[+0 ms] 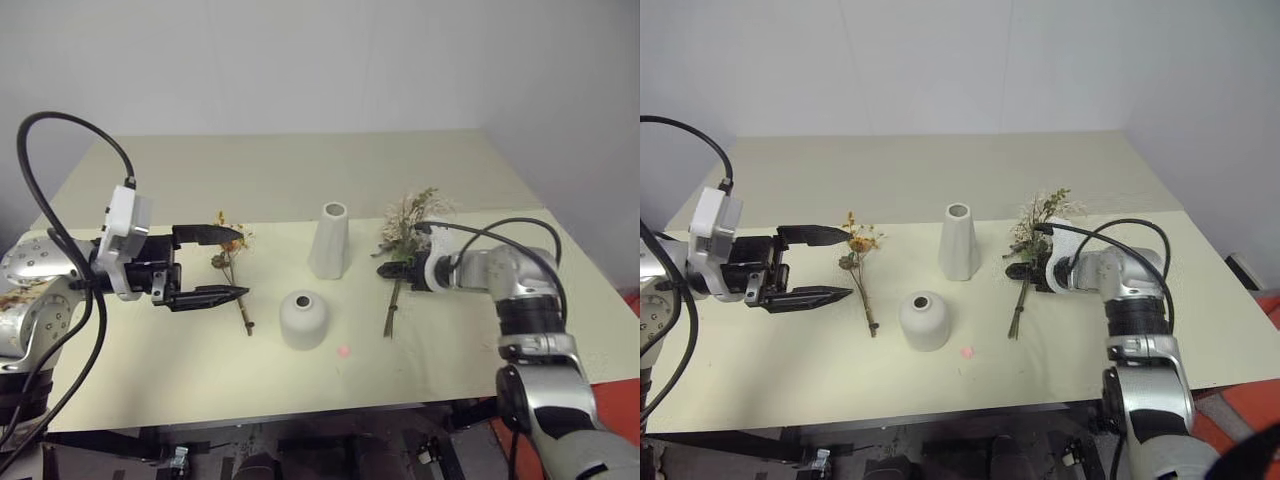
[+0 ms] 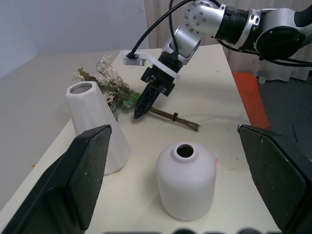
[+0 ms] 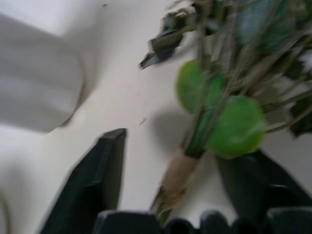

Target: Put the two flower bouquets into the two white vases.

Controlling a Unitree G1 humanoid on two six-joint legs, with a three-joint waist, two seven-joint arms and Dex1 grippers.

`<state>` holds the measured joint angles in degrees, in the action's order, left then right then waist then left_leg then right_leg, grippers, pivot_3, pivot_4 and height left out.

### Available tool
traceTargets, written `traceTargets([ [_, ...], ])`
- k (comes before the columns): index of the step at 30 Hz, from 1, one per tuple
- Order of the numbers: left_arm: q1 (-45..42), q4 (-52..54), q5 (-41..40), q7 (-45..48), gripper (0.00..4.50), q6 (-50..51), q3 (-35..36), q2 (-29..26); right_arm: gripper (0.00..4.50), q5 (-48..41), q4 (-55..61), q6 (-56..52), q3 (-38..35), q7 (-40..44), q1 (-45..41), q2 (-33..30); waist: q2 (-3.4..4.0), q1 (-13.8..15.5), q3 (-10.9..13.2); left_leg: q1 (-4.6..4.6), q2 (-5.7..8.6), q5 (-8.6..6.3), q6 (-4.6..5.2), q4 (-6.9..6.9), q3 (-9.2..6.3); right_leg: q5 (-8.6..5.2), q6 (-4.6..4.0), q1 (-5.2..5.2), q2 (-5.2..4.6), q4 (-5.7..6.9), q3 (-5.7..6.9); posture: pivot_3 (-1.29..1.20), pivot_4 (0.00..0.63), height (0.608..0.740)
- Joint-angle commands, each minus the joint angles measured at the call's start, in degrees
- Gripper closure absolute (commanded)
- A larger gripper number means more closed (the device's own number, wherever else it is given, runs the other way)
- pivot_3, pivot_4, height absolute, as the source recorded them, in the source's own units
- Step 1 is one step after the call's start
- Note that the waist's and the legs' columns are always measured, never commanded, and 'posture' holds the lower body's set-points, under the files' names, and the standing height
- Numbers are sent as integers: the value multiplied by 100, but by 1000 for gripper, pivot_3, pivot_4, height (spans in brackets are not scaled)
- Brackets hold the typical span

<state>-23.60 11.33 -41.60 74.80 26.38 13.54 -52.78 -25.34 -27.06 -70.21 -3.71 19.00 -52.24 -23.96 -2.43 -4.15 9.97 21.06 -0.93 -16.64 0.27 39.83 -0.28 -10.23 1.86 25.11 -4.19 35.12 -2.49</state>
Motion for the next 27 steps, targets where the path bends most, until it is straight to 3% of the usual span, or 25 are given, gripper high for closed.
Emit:
traceTargets([
  [1,-27,145,-37,-23,0,-46,117,-47,2783,550,-247,78,626,-51,69,46,-5,-4,-5,-1,0,0,0,0,0,0,0,-1,0,0,0,0,150,740],
  [4,31,193,-58,-50,0,-36,175,-55,3838,773,-59,-17,856,-21,67,-38,-11,6,-10,-18,0,0,0,0,0,0,0,-15,0,1,0,0,150,740],
  [6,55,190,-49,-64,0,-51,193,-51,4287,802,129,-116,747,-52,61,-82,-10,18,-10,-32,0,0,0,-3,-1,-1,1,-29,-1,-2,0,0,150,740],
  [11,37,127,-16,-80,0,-117,148,2,4286,703,1416,217,-322,-537,217,-46,-3,86,-5,-9,2,0,0,-4,-4,-1,1,-8,-3,-2,3,0,150,740],
  [14,-59,7,4,-66,0,-151,86,60,4286,687,2570,1190,-787,-762,477,122,10,139,3,30,8,0,-1,-2,-6,1,2,34,-10,9,4,0,150,740],
  [17,-207,-152,30,-30,0,-159,17,110,4286,796,3386,2427,-802,-745,682,305,12,132,4,61,7,0,-1,-3,-4,3,2,72,-10,14,4,0,150,740],
  [27,-554,-441,59,34,0,-66,-54,158,4286,41,3338,4408,-781,-72,-94,1498,15,78,7,67,6,9,-14,0,-5,5,-3,95,-6,75,2,0,150,740],
])
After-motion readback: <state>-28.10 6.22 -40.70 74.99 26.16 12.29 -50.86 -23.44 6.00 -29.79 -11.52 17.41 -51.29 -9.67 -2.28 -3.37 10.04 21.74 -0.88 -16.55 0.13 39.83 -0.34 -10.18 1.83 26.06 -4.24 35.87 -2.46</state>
